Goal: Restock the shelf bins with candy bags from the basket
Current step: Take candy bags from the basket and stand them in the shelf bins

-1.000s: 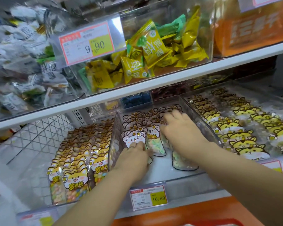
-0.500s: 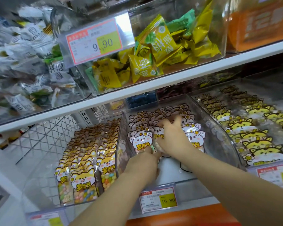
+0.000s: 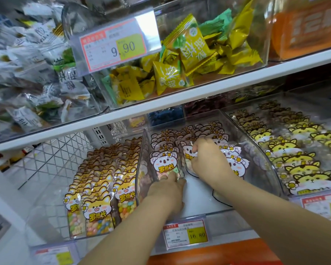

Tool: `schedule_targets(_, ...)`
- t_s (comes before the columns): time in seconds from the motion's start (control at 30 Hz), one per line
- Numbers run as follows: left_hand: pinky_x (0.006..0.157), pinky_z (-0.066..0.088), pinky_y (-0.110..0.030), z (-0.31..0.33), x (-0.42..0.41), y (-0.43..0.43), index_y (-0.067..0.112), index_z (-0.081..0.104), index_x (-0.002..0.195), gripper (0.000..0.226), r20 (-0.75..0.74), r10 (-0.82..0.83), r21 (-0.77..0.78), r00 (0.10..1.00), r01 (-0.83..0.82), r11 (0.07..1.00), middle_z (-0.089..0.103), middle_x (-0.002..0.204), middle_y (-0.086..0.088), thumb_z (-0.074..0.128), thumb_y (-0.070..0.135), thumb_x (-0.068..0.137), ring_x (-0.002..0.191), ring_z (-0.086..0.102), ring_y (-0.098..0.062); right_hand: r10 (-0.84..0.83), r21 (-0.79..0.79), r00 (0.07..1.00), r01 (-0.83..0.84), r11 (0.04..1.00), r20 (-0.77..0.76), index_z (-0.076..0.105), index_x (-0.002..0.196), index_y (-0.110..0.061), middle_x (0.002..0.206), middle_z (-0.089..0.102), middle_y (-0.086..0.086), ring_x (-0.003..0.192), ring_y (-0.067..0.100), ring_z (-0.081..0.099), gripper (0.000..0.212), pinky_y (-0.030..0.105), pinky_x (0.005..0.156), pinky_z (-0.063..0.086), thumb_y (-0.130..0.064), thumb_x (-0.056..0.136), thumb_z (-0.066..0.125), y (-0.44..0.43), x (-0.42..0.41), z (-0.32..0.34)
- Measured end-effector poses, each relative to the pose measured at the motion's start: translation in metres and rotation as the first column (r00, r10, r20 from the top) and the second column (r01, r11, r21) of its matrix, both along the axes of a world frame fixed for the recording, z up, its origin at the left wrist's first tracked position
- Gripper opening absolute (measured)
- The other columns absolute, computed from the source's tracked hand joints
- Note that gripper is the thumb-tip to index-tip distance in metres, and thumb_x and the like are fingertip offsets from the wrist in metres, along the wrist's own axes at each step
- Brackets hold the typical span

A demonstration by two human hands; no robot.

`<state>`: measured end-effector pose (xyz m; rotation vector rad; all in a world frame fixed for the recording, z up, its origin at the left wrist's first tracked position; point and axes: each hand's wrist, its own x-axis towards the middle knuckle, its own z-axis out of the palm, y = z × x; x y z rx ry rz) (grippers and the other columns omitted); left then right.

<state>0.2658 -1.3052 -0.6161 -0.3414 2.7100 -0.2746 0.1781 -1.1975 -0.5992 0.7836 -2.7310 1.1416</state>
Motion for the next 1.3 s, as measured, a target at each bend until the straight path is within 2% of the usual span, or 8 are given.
schedule_targets(0.23,0.106,0.036,-0.048,-0.002,-0.005,-0.001,0.026,0.018,0.157,0.07,0.004,0.01,-0.019,1.0,-0.009,1.0,0.022,0.151,-0.011,0.055,0.033,0.097,0.14,0.029,-0.035,0.026,0.19,0.999,-0.019,0.982,-0.032,0.056,0.117,-0.012,0.126,0.052,0.008,0.109,0.031,0.058,0.034,0.037,0.081,0.047,0.002,0.085,0.058,0.001,-0.003,0.0)
schedule_targets(0.5,0.104,0.041,-0.047,-0.001,0.005,-0.003,0.037,0.024,0.153,0.063,-0.102,0.015,0.089,0.995,-0.006,0.996,0.036,0.144,-0.008,0.054,0.039,0.097,0.134,0.04,-0.036,0.086,0.322,0.993,-0.056,0.945,-0.079,0.052,0.126,-0.012,0.156,0.013,0.01,0.094,0.034,0.064,0.045,0.033,0.067,0.038,0.005,0.084,0.058,0.007,0.001,0.001)
schedule_targets(0.67,0.098,0.044,-0.045,0.004,0.005,-0.001,0.032,0.035,0.145,0.051,-0.217,0.032,0.12,0.976,-0.006,0.993,0.044,0.135,-0.008,0.054,0.034,0.097,0.127,0.048,-0.035,0.227,0.318,0.946,-0.146,0.937,-0.232,0.054,0.11,-0.018,0.13,0.037,0.005,0.085,0.034,0.062,0.031,0.036,0.062,0.043,-0.001,0.085,0.058,0.024,0.003,0.016)
schedule_targets(0.73,0.095,0.044,-0.043,0.007,0.005,0.0,0.03,0.039,0.141,0.046,-0.277,0.003,0.13,0.961,0.034,0.991,0.048,0.13,-0.006,0.053,0.032,0.097,0.125,0.049,-0.032,0.276,0.417,0.952,-0.198,0.887,-0.135,0.058,0.098,-0.016,0.11,0.059,0.006,0.092,0.031,0.064,0.018,0.038,0.072,0.053,-0.005,0.084,0.057,0.032,0.002,0.025)
schedule_targets(0.8,0.095,0.044,-0.04,0.007,0.003,0.001,0.032,0.041,0.139,0.043,-0.327,-0.019,0.161,0.945,0.076,0.984,0.049,0.129,-0.005,0.052,0.03,0.097,0.124,0.048,-0.03,0.327,0.595,0.941,-0.314,0.74,0.091,0.063,0.099,-0.011,0.1,0.068,0.009,0.093,0.029,0.067,0.014,0.038,0.082,0.058,-0.013,0.086,0.057,0.041,0.0,0.023)
schedule_targets(0.9,0.095,0.045,-0.04,0.007,0.0,0.005,0.041,0.037,0.141,0.05,-0.357,-0.035,0.191,0.933,0.11,0.975,0.048,0.126,-0.004,0.051,0.026,0.095,0.122,0.048,-0.031,0.3,0.683,0.922,-0.384,0.621,0.246,0.063,0.114,-0.011,0.111,0.068,0.009,0.099,0.028,0.067,0.026,0.038,0.088,0.057,-0.017,0.089,0.056,0.049,-0.001,0.004)
schedule_targets(1.13,0.099,0.042,-0.046,0.002,-0.012,0.008,0.05,0.009,0.152,0.078,-0.335,-0.129,0.05,0.934,0.154,0.987,0.034,0.136,-0.004,0.052,0.019,0.095,0.126,0.041,-0.032,0.247,0.774,0.968,-0.186,0.605,0.039,0.054,0.131,-0.021,0.131,0.056,0.005,0.124,0.027,0.052,0.037,0.039,0.1,0.037,-0.009,0.096,0.048,0.045,-0.002,-0.005)
schedule_targets(1.3,0.098,0.04,-0.05,0.0,-0.02,0.01,0.05,0.006,0.153,0.083,-0.304,-0.157,-0.08,0.94,0.139,0.987,0.021,0.142,-0.01,0.053,0.014,0.094,0.127,0.039,-0.037,0.307,0.832,0.951,-0.184,0.523,0.017,0.056,0.128,-0.014,0.129,0.058,0.01,0.121,0.03,0.055,0.031,0.038,0.095,0.041,-0.011,0.098,0.047,0.049,-0.003,-0.005)
